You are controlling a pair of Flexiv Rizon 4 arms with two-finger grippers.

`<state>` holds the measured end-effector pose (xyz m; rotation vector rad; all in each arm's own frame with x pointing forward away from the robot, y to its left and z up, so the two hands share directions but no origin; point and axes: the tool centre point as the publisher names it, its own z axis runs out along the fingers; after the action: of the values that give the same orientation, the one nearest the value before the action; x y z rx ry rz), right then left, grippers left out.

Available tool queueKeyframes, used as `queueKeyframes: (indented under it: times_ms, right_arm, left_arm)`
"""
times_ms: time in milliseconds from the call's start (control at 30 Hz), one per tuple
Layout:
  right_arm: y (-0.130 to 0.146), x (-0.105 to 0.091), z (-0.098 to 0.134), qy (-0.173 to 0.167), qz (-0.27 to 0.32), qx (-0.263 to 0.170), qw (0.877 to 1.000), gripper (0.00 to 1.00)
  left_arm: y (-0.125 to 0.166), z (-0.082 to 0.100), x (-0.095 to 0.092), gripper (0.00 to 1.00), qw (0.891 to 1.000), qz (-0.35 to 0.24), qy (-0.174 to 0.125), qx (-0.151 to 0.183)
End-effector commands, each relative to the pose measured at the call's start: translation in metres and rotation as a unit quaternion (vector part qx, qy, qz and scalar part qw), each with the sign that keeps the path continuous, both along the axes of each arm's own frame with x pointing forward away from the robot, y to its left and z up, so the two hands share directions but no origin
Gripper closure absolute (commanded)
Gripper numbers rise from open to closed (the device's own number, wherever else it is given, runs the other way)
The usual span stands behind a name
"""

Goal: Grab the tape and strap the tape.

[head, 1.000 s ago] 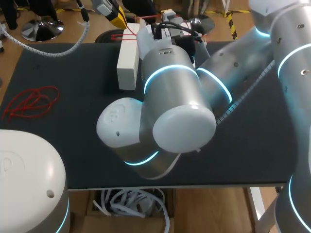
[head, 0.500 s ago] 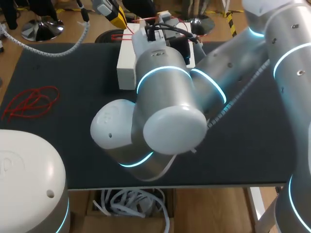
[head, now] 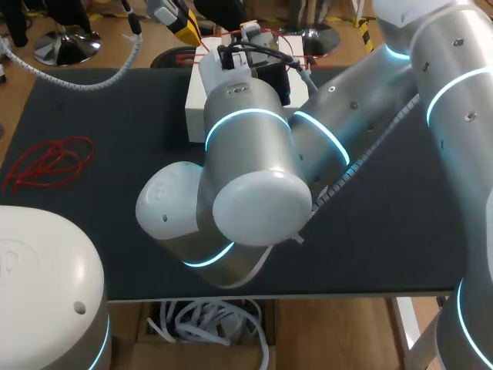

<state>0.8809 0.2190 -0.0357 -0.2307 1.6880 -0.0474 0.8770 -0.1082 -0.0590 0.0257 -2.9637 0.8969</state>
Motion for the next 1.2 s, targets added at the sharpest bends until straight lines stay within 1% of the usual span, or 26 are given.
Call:
queueKeyframes:
  times_ms: [33, 467, 1200]
  right_arm:
    - [0.0, -0.001, 0.001, 0.003, 0.0, -0.003, 1.0, 1.0]
    - [0.006, 0.004, -0.001, 0.001, 0.0, -0.008, 1.0, 1.0]
    - [0.02, 0.003, -0.005, 0.001, 0.012, -0.009, 1.0, 1.0]
  left_arm:
    - [0.0, 0.001, -0.001, 1.0, 1.0, 0.0, 0.001, 0.002]
    - [0.0, 0.001, -0.001, 1.0, 1.0, 0.0, 0.001, 0.002]
    - [0.0, 0.001, -0.001, 1.0, 1.0, 0.0, 0.001, 0.002]
